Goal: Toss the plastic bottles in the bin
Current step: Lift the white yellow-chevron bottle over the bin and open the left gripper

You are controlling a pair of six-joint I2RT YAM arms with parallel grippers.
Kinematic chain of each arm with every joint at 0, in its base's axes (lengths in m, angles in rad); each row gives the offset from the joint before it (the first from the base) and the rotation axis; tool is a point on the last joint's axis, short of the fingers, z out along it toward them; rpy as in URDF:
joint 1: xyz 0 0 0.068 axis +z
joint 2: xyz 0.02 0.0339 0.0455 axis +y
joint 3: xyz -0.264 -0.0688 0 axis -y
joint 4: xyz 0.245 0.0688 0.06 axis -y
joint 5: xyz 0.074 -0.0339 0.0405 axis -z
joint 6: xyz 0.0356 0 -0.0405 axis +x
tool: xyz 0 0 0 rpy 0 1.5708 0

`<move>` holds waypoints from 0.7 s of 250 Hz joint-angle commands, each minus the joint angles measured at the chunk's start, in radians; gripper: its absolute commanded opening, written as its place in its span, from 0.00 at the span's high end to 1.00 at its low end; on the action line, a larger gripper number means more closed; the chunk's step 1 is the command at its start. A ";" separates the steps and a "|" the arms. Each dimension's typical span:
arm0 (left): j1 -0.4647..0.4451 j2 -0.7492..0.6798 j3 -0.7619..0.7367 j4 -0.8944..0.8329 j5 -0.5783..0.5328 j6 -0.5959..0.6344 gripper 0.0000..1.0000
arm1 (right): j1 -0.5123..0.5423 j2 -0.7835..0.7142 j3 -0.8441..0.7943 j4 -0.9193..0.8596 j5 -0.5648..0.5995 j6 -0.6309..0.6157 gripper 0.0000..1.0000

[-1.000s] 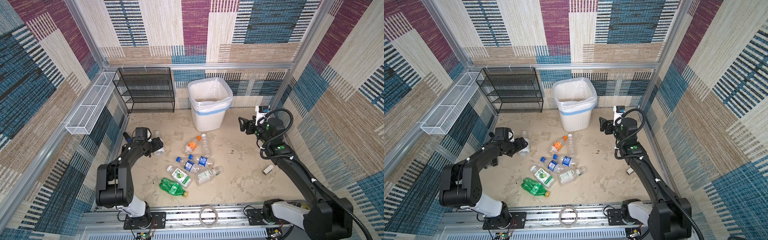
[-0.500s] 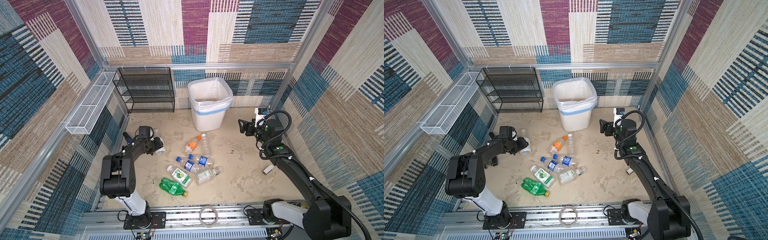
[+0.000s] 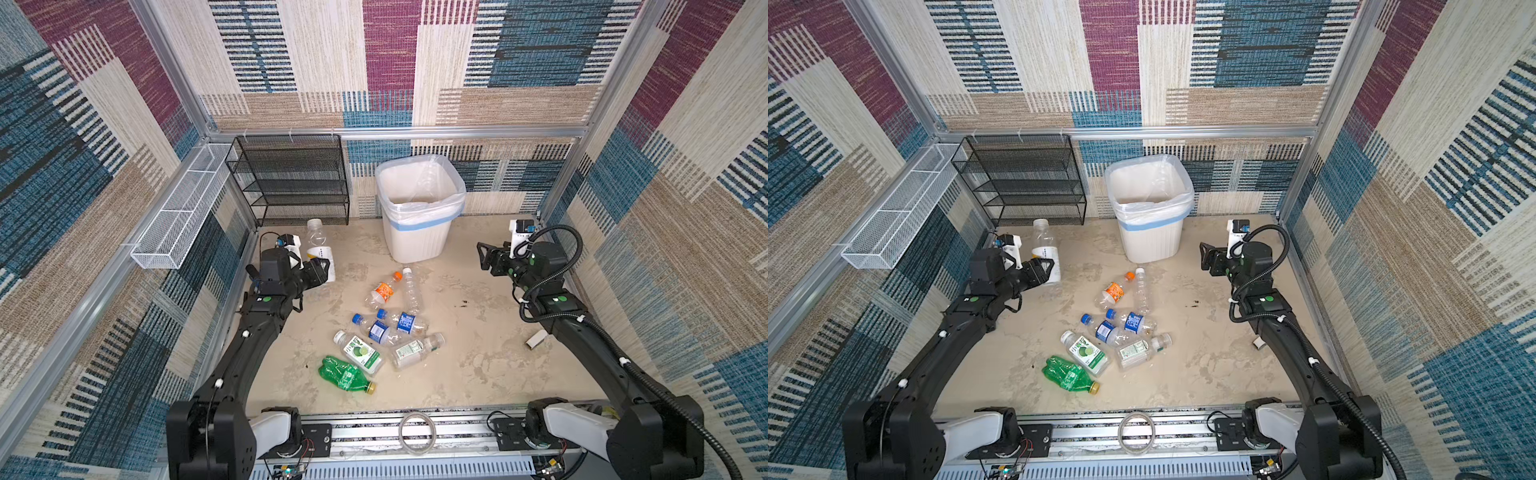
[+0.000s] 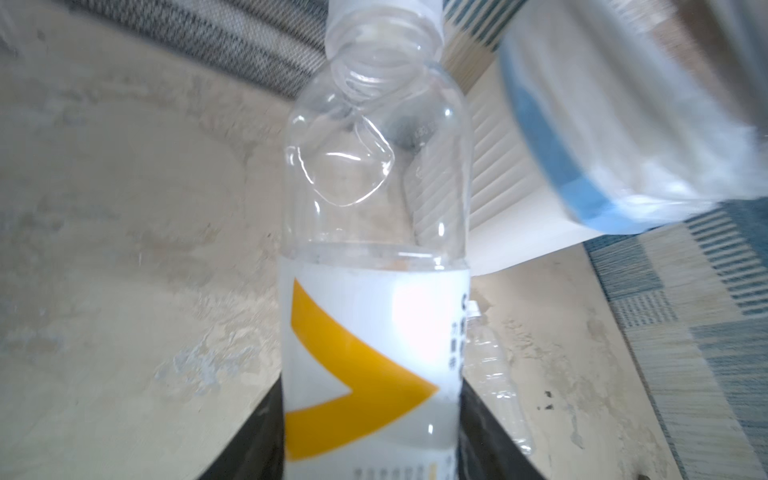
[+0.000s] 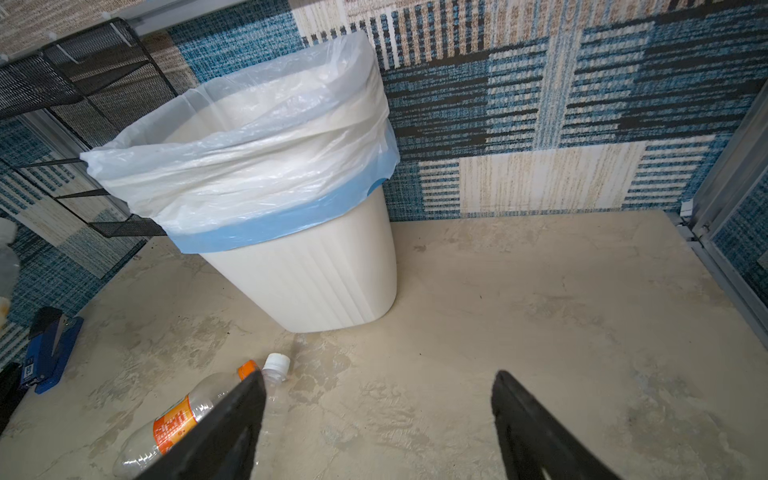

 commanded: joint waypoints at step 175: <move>-0.063 -0.146 0.136 0.783 0.214 -0.037 0.39 | 0.000 -0.070 -0.074 0.114 0.082 0.073 0.17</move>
